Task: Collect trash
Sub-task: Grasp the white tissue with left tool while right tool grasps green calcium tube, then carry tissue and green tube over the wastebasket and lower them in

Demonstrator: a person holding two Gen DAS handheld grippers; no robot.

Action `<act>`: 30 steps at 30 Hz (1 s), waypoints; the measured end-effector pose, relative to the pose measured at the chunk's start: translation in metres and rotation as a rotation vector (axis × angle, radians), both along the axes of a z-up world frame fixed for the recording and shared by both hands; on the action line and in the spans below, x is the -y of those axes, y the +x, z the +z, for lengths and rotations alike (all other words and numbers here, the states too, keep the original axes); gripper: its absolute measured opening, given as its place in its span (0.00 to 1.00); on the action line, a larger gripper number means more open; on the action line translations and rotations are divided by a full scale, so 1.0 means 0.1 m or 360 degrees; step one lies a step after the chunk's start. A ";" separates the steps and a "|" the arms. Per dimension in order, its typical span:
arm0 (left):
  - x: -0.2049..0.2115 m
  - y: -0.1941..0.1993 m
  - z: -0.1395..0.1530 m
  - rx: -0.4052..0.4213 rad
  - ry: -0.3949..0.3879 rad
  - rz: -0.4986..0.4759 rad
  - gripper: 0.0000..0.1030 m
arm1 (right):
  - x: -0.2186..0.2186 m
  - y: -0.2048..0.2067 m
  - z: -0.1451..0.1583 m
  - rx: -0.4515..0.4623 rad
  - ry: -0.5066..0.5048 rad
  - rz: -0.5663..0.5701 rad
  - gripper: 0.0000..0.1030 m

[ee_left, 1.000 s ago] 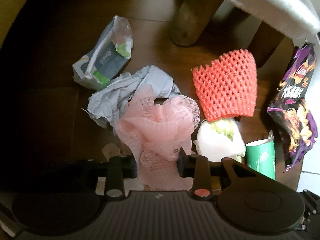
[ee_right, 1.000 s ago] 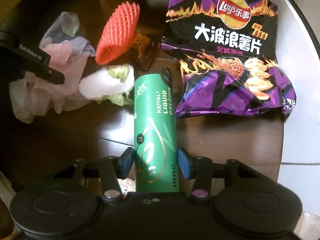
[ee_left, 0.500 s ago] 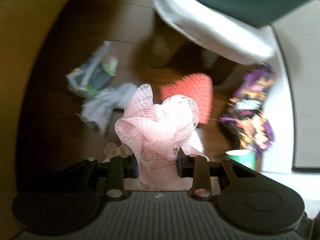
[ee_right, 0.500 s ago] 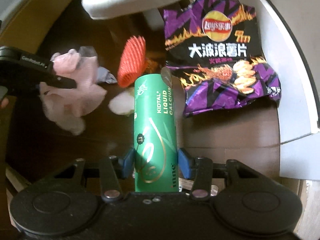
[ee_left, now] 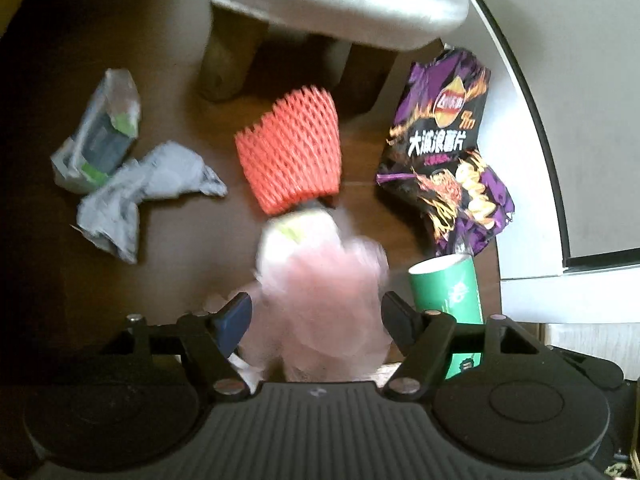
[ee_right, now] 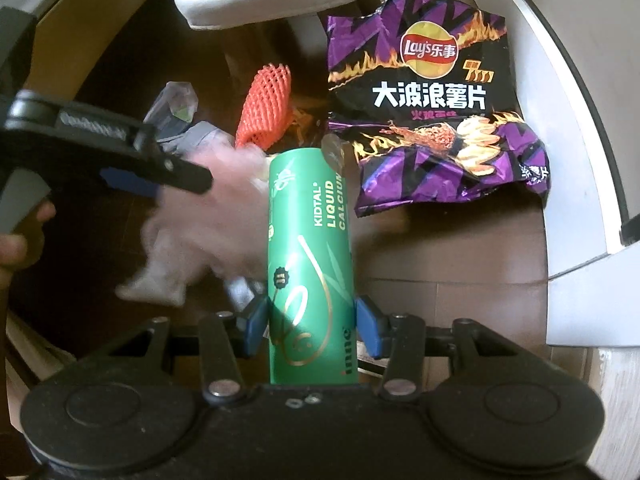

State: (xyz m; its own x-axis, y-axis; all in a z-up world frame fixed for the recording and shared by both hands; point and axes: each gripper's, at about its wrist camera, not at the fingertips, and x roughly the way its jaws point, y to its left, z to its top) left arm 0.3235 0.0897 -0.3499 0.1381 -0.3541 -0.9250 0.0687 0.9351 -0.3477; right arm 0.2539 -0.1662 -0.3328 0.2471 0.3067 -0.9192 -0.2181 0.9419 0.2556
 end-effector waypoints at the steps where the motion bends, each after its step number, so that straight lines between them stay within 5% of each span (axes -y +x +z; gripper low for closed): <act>1: -0.04 0.00 0.04 0.0021 0.0035 -0.0011 0.69 | 0.01 0.00 0.00 0.0002 -0.0006 0.0003 0.46; 5: -0.19 -0.10 -0.05 -0.0012 0.0235 -0.0048 0.70 | 0.04 -0.03 0.00 0.0009 -0.0023 0.0022 0.46; 12: -0.58 -0.20 -0.74 -0.0369 0.0187 0.0298 0.70 | 0.12 -0.05 -0.05 -0.0024 -0.0021 -0.0013 0.46; 18: -0.60 -0.19 -0.93 -0.0417 0.0095 0.0403 0.70 | 0.12 -0.07 -0.06 -0.0040 -0.0044 0.0001 0.46; 21: -0.45 -0.17 -0.96 -0.0394 0.0165 0.0342 0.68 | 0.11 -0.07 -0.06 -0.0048 -0.0062 0.0015 0.46; 25: -0.35 -0.16 -1.02 -0.0419 0.0190 0.0309 0.36 | 0.10 -0.07 -0.06 -0.0047 -0.0082 0.0022 0.46; 30: -0.25 -0.17 -0.97 -0.0373 0.0239 0.0249 0.26 | 0.09 -0.06 -0.02 -0.0026 -0.0083 0.0019 0.46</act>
